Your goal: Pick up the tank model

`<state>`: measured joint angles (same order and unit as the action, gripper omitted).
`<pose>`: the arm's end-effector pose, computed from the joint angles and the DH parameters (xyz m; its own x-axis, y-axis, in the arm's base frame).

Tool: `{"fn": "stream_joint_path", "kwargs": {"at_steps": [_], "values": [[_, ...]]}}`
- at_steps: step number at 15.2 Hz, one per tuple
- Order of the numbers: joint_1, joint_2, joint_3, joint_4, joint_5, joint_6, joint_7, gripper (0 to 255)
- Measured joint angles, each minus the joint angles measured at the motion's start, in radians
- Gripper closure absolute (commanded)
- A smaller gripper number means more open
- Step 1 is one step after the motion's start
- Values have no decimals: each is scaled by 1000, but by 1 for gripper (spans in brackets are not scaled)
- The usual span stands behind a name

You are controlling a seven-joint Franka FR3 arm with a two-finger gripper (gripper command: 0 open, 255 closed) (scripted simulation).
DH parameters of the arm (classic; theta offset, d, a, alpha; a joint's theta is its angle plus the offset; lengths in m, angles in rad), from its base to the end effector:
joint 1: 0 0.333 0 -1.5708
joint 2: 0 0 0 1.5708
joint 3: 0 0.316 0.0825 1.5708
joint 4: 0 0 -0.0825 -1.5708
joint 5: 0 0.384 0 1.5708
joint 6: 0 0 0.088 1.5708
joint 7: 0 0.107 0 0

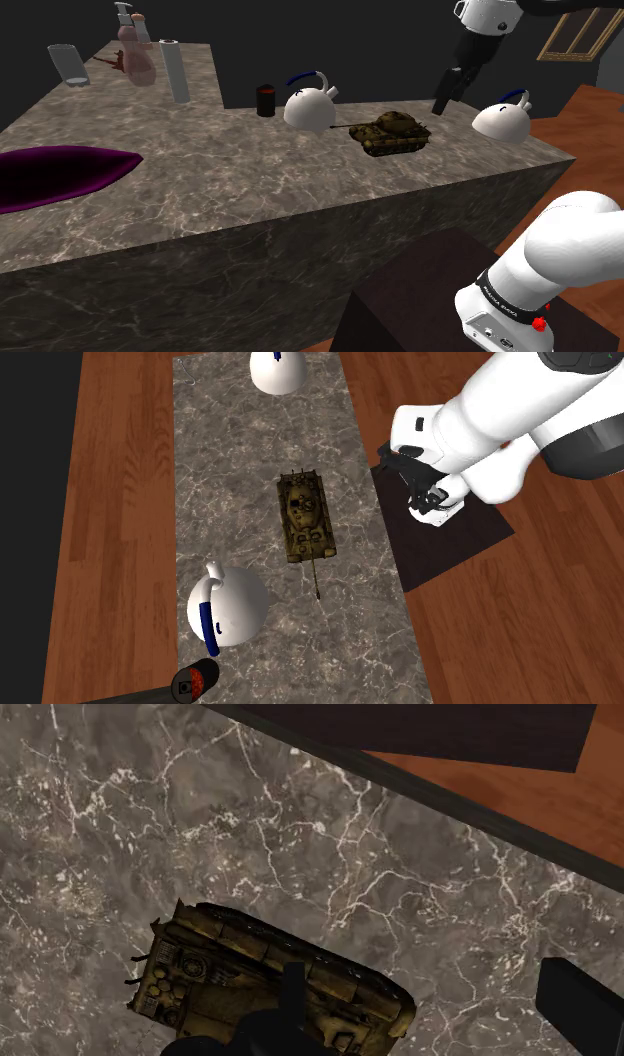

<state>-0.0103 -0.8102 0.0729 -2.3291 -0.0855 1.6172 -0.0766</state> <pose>0.3051 0.0183 0.6151 0.9885 0.1245 0.0855 0.1113 -0.9832 0.1447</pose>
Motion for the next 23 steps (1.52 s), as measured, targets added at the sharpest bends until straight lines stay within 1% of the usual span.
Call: {"fn": "stream_joint_path", "kwargs": {"at_steps": [1,3,7,12,17,19,23], "values": [[0,0,0,0,0,0,0,0],[14,48,-25,26,-28,6,-76,0],[57,197,-93,84,-109,49,-319,0],[108,414,-147,202,-192,98,-623,0],[152,613,-158,312,-259,148,-898,0],[158,646,-159,323,-272,163,-950,0],[159,662,-159,288,-280,211,-952,0]]}}
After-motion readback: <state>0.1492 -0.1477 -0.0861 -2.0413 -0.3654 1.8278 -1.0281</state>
